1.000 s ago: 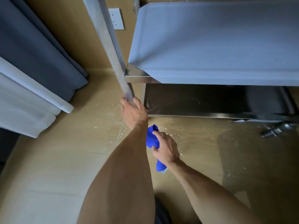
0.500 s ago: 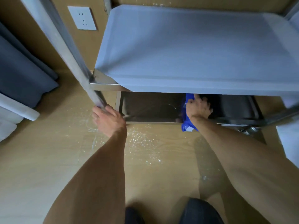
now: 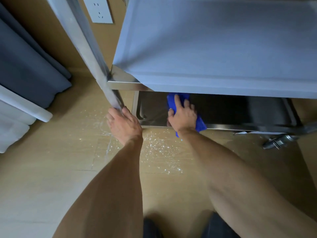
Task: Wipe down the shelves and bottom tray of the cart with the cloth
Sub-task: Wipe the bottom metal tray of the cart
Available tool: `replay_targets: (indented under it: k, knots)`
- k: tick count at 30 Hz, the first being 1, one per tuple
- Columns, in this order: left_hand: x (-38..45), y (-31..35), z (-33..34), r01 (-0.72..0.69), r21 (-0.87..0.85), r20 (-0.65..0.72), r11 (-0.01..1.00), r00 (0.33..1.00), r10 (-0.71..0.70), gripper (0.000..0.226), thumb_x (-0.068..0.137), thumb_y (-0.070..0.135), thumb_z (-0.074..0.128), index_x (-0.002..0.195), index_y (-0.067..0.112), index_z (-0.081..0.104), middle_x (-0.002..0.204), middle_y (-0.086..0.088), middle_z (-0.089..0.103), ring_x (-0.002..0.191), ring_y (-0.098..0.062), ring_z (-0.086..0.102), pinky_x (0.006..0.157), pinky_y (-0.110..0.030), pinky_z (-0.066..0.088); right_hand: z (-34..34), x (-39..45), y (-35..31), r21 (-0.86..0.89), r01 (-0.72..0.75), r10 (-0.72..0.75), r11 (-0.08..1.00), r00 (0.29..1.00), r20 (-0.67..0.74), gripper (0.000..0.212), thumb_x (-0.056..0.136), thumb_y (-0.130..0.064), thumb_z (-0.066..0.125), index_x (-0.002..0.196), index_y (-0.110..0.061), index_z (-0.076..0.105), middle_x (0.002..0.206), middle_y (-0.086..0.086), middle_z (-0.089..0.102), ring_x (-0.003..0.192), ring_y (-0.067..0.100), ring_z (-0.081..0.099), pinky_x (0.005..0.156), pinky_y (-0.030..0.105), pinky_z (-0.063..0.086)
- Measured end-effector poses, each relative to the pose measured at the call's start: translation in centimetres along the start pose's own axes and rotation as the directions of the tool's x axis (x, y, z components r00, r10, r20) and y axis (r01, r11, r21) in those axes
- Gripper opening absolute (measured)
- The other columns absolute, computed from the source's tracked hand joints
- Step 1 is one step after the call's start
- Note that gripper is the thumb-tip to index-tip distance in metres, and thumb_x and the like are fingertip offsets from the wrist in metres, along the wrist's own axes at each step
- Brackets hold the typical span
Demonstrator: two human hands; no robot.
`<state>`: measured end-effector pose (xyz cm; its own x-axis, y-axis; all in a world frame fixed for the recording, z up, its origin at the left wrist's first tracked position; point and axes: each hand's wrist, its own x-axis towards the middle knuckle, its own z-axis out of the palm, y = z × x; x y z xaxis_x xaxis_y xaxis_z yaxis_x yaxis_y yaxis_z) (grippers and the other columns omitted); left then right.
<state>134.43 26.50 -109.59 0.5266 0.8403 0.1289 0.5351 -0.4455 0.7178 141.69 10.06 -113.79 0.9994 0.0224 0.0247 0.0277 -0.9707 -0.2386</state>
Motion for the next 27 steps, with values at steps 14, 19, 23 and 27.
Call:
replay_targets:
  k: [14,19,23,27]
  knots:
    - [0.6,-1.3,-1.3,-0.127,-0.001,0.082,0.992,0.989,0.126,0.031,0.099,0.037,0.041,0.099,0.006,0.044,0.098,-0.015,0.055,0.086,-0.036,0.052,0.070,-0.034,0.031,-1.7,1.6,8.1,0.066,-0.196,0.200,0.978,0.978,-0.053,0.063,0.090,-0.032,0.056,0.150,-0.032,0.036,0.139,0.019,0.046,0.128,0.040,0.043,0.102,0.048,0.041]
    - [0.8,-1.5,-1.1,-0.153,0.016,0.073,0.988,0.986,0.151,0.031,0.100,0.036,0.042,0.099,0.006,0.046,0.096,-0.016,0.055,0.084,-0.036,0.052,0.070,-0.034,0.030,-2.4,4.4,9.7,0.063,-0.188,0.187,0.980,0.982,0.028,0.058,0.092,-0.030,0.057,0.147,-0.026,0.039,0.132,0.021,0.049,0.118,0.044,0.051,0.097,0.044,0.043]
    - [1.0,-1.8,-1.2,-0.184,0.022,0.106,0.983,0.978,0.180,0.030,0.101,0.036,0.042,0.099,0.006,0.044,0.096,-0.016,0.056,0.083,-0.036,0.052,0.071,-0.037,0.034,-1.4,3.3,1.6,0.076,0.044,-0.049,0.996,0.996,0.075,0.063,0.085,-0.024,0.060,0.146,-0.028,0.044,0.128,0.016,0.055,0.110,0.040,0.057,0.090,0.041,0.046]
    - [1.5,-1.2,-2.2,-0.146,0.047,0.188,0.988,0.973,0.135,0.030,0.101,0.034,0.044,0.101,0.004,0.045,0.103,-0.020,0.059,0.090,-0.039,0.054,0.072,-0.037,0.032,0.0,-3.3,-7.2,0.082,0.353,-0.362,0.932,0.919,0.160,0.067,0.083,-0.026,0.063,0.147,-0.031,0.042,0.126,0.007,0.057,0.109,0.032,0.055,0.086,0.040,0.048]
